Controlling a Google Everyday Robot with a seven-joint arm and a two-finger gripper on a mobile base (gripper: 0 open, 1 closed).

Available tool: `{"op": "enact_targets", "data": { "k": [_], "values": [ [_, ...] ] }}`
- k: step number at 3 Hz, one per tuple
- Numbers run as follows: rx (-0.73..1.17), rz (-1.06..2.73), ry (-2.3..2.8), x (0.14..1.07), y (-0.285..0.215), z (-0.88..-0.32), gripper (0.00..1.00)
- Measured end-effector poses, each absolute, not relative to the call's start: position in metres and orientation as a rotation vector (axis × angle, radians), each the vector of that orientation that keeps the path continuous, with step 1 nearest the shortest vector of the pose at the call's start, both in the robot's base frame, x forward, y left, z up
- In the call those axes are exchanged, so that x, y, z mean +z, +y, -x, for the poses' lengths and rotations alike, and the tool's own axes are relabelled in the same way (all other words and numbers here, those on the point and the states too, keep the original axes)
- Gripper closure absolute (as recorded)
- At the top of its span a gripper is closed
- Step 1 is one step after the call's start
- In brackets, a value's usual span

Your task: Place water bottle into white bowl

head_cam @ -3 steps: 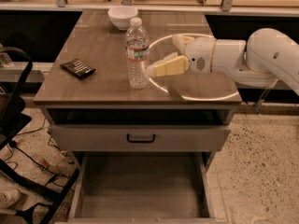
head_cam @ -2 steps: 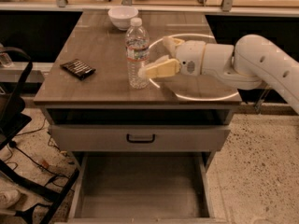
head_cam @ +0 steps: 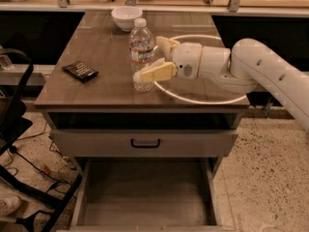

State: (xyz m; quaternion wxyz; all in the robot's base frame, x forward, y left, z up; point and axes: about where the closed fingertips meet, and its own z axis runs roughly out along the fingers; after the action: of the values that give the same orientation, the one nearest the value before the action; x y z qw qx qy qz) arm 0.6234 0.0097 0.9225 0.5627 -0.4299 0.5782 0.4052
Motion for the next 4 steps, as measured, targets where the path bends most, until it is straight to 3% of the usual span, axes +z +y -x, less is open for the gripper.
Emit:
{"op": "enact_targets", "data": {
  "k": [4],
  "values": [
    [0.938, 1.092, 1.289, 0.938, 0.037, -0.613, 0.9]
  ]
}}
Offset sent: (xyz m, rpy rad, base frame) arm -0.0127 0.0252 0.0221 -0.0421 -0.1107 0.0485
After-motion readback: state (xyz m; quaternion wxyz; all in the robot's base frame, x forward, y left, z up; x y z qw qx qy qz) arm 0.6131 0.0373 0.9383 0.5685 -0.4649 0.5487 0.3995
